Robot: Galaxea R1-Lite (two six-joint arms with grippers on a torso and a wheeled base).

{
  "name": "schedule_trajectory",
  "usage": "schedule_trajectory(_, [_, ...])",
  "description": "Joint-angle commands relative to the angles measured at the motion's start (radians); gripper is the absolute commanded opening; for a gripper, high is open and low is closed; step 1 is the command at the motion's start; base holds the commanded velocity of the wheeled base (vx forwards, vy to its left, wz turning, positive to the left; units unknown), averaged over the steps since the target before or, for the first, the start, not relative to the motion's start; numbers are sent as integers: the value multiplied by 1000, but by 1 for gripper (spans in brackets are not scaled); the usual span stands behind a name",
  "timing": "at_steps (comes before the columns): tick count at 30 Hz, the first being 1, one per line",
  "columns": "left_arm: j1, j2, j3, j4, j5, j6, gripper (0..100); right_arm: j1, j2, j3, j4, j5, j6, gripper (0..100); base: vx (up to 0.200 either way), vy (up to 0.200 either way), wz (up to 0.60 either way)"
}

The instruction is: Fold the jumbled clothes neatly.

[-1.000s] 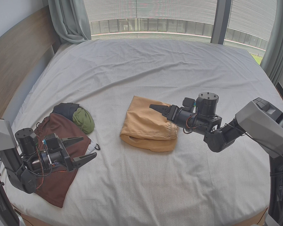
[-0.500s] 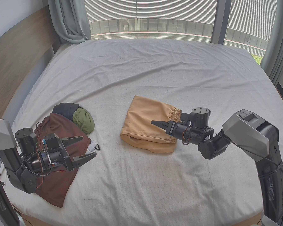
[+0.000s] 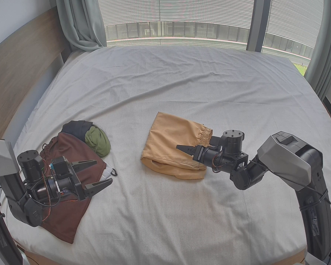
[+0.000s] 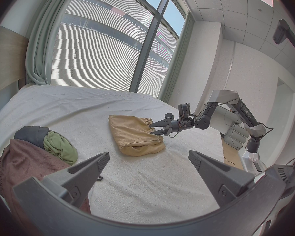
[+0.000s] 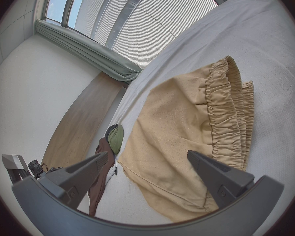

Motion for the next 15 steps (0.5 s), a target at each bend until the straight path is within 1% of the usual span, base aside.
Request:
schedule_trajectory(1, [1,-3,3,-1,-4,-2,100,5,-13,14,-24,-1,-1,100,0,0,0])
schedule_trajectory(3, [-2,-6,3,-1,-6,0,100,8,-73,47,-31,-2,-7,100,0,0,0])
schedule_trajectory(5, [-2,-10,5,-2,-9,14,100,10,-138,106,-56,-16,-71,100,0,0,0])
schedule_trajectory(6, [-8,-29,25,-2,-10,20,100,10,-200,162,-94,-31,-143,100,0,0,0])
schedule_trajectory(7, [-10,-33,28,-1,-10,21,100,10,-207,166,-96,-33,-148,100,0,0,0])
schedule_trajectory(8, [-20,-72,57,-1,-12,24,100,7,-276,226,-114,-39,-194,100,0,0,0])
schedule_trajectory(9, [-34,-87,66,-1,-18,24,100,2,-319,263,-113,-40,-211,100,0,0,0])
schedule_trajectory(12, [-60,-133,94,-1,-73,27,100,-24,-486,404,-108,-40,-258,100,0,0,0])
schedule_trajectory(13, [-65,-142,103,-1,-84,29,100,-35,-518,433,-107,-42,-269,100,0,0,0])
schedule_trajectory(15, [-91,-161,123,-1,-98,35,100,-67,-598,496,-104,-50,-317,100,0,0,0])
